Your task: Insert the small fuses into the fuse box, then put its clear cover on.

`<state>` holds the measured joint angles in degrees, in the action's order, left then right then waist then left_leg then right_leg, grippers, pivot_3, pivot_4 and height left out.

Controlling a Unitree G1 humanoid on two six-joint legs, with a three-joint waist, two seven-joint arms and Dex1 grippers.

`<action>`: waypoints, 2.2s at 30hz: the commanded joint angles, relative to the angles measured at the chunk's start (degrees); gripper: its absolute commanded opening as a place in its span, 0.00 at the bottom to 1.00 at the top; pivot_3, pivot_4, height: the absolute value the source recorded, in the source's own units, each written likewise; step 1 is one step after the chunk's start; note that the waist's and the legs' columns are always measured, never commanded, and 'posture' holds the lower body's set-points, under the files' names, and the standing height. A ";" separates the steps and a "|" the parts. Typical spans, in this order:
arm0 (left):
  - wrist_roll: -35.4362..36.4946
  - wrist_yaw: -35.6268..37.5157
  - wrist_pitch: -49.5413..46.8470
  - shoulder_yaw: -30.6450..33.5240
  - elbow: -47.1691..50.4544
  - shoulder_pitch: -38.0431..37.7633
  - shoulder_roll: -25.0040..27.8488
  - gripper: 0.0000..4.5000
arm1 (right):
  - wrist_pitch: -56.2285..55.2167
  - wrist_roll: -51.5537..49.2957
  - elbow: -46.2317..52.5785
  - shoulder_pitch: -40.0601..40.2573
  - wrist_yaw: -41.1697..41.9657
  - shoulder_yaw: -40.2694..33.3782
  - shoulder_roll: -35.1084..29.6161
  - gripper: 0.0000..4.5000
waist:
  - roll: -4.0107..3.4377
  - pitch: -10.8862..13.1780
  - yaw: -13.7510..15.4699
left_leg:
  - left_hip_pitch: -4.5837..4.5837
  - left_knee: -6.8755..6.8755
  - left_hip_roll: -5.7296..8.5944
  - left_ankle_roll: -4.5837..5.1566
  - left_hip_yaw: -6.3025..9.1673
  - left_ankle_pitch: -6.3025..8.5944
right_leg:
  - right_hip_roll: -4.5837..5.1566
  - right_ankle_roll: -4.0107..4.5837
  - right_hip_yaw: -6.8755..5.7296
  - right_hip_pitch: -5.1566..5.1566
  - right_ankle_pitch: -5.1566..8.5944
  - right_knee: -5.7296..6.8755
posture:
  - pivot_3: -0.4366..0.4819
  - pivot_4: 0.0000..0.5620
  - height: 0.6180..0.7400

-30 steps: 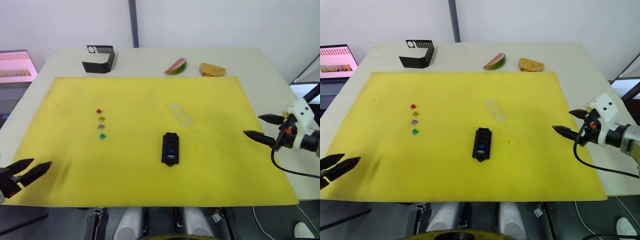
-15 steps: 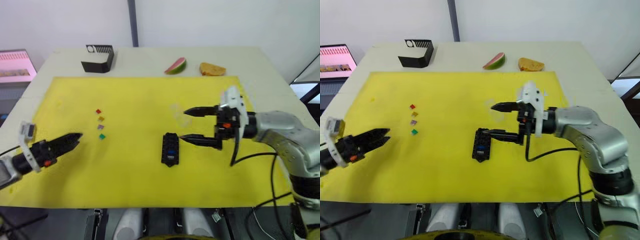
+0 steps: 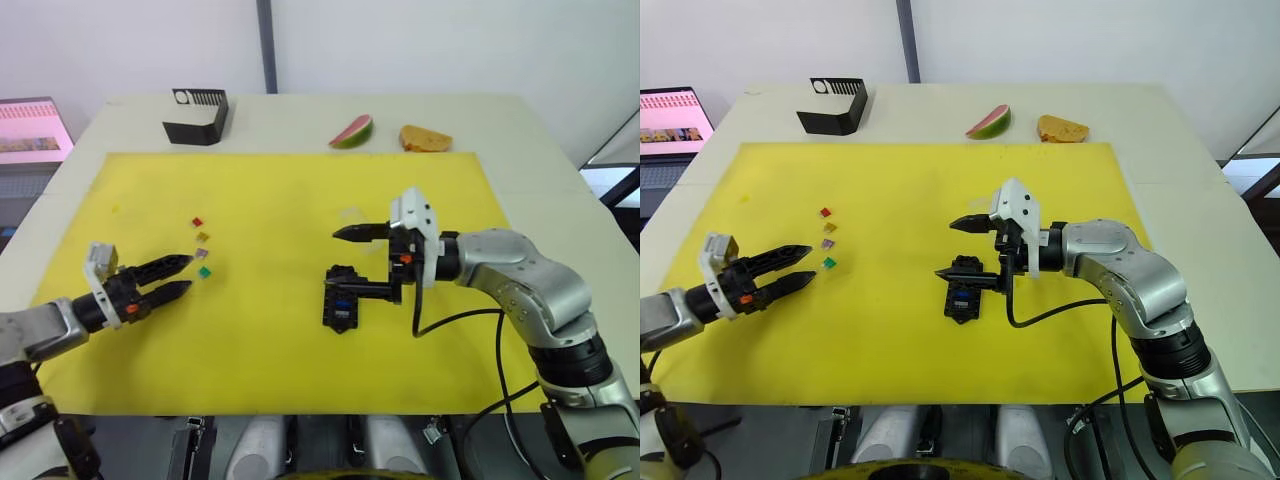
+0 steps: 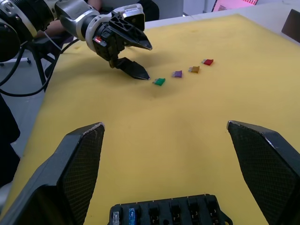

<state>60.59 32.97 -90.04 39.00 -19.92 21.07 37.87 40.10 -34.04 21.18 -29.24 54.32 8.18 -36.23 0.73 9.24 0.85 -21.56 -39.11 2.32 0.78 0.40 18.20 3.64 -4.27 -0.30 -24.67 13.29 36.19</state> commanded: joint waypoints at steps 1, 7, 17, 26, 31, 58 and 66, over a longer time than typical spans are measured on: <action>-2.87 -0.95 2.83 -2.58 -1.85 1.24 -1.46 1.00 | -0.10 -0.31 2.07 -0.25 -0.49 -1.62 -0.52 0.98 | -0.03 -0.02 -0.01 | 0.02 0.00 0.00 0.00 0.00 0.00 | 0.00 0.00 0.00 0.01 0.00 0.00 | 0.48 0.27 1.00; -4.15 -0.13 3.32 -4.42 -2.73 2.14 -2.78 1.00 | 0.55 -0.37 2.50 -0.14 -1.15 -2.29 -1.17 0.98 | -0.14 -0.08 0.07 | 0.06 0.00 0.01 0.05 0.02 0.03 | 0.01 0.00 0.00 0.05 0.00 0.02 | 0.48 0.27 1.00; -7.10 2.73 6.72 -9.24 -3.62 1.87 -3.32 0.61 | 1.55 -0.67 3.30 0.24 -1.90 -3.47 -2.54 1.00 | -0.44 -0.26 0.91 | 0.09 0.00 0.06 0.10 0.03 0.05 | 0.10 0.01 0.00 0.10 0.01 0.00 | 0.48 0.27 1.00; -10.23 5.09 12.60 -10.63 -6.58 2.43 -2.35 0.48 | 0.41 1.35 2.81 0.60 -2.81 -2.58 -2.51 1.00 | -0.50 -0.29 1.34 | 0.10 0.01 0.06 0.14 0.03 0.08 | 0.10 0.02 0.00 0.11 0.01 -0.04 | 0.48 0.27 1.00; -8.52 7.20 10.92 -9.29 -4.05 2.15 -0.17 0.01 | 0.52 1.40 3.26 0.96 -2.15 -3.03 -2.99 1.00 | -0.49 -0.29 1.09 | 0.07 0.05 0.05 0.15 0.03 0.08 | 0.10 0.02 0.01 0.06 0.01 -0.05 | 0.48 0.27 1.00; 20.89 -22.81 12.11 -9.28 28.54 14.65 -28.59 0.01 | 23.21 -45.21 2.54 0.82 -39.68 -20.73 16.11 1.00 | -0.17 -0.20 -0.54 | -0.77 -0.04 0.02 -0.41 0.08 -0.27 | -0.04 -0.09 -0.04 -0.73 -0.07 0.06 | 0.48 0.27 1.00; 26.35 -24.96 17.20 -14.52 29.02 13.62 -26.56 0.00 | 20.82 -50.79 0.01 -1.14 -45.79 -19.61 15.49 0.94 | -0.17 -0.20 -0.30 | -0.78 -0.06 0.02 -0.39 0.07 -0.28 | -0.07 -0.09 -0.04 -0.72 -0.07 0.05 | 0.48 0.27 1.00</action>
<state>84.44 8.33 -74.50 24.96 7.59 34.27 10.74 62.22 -83.19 20.49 -29.13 9.06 -11.25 -20.47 0.56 9.04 0.55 -22.34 -39.17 2.34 0.39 0.47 17.92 3.56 -4.36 -0.34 -25.39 13.23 36.24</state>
